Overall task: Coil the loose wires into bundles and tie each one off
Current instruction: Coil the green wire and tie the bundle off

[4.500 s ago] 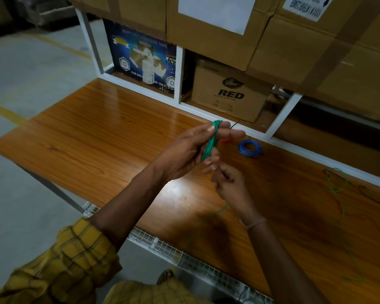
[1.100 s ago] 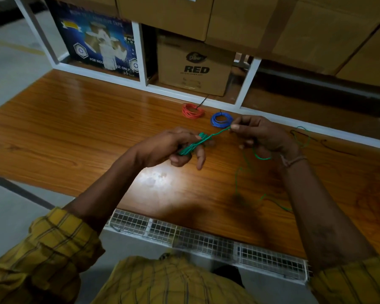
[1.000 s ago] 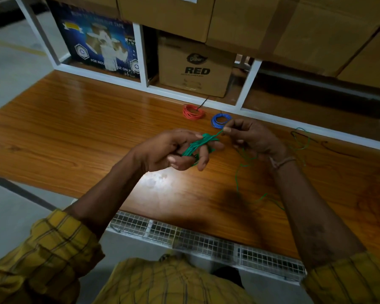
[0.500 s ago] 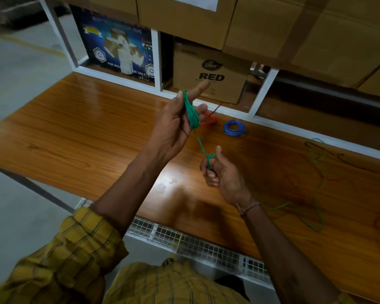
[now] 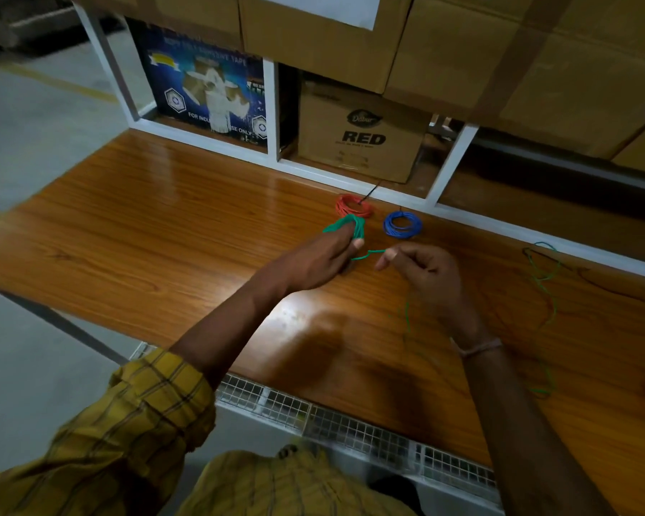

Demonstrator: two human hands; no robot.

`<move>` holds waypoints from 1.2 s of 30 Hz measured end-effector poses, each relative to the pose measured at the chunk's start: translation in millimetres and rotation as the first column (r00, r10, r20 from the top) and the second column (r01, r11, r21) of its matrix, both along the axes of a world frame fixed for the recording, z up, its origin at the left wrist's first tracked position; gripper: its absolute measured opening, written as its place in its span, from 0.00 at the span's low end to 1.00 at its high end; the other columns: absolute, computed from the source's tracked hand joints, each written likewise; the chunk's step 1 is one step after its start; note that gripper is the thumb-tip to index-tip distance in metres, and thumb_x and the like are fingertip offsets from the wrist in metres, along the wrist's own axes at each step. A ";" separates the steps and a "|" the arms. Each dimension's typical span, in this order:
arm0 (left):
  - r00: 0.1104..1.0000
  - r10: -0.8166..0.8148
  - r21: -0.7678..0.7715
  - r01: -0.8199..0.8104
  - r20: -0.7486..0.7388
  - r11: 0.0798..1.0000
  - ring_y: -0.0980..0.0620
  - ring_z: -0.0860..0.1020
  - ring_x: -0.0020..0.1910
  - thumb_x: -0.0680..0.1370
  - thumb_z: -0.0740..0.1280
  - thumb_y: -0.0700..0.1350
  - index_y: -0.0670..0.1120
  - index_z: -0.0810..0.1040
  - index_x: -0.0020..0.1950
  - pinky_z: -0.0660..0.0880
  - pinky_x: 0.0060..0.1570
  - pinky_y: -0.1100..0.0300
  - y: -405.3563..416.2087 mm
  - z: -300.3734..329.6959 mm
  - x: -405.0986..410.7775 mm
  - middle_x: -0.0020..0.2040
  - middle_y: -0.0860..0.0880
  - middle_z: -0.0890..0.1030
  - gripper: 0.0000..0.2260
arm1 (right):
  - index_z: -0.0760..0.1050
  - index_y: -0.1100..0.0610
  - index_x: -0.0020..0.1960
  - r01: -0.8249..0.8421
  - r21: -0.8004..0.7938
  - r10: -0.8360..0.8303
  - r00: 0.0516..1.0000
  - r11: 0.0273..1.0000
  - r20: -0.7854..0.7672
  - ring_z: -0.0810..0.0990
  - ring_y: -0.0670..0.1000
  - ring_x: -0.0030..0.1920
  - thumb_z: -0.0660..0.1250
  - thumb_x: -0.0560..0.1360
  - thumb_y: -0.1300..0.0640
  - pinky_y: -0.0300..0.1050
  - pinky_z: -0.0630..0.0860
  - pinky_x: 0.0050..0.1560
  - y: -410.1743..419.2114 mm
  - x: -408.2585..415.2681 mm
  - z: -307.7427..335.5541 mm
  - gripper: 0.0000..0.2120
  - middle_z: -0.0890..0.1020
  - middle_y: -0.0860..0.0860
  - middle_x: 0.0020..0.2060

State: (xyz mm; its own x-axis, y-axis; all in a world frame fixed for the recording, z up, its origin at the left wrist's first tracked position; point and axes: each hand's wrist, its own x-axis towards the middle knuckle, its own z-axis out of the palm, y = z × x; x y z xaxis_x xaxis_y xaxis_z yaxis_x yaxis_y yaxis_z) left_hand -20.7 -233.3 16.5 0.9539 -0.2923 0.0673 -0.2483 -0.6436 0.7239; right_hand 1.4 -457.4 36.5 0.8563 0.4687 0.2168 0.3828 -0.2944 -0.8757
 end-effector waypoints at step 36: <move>0.925 0.379 -0.419 -0.343 0.004 0.841 0.52 0.85 0.40 0.90 0.54 0.52 0.45 0.76 0.62 0.83 0.50 0.44 -24.4 -2.3 8.9 0.46 0.50 0.86 0.15 | 0.74 0.63 0.51 -0.279 -0.431 0.069 0.894 0.858 -0.442 0.76 0.49 0.22 0.64 0.82 0.61 0.38 0.71 0.22 25.3 -32.7 19.6 0.05 0.80 0.56 0.31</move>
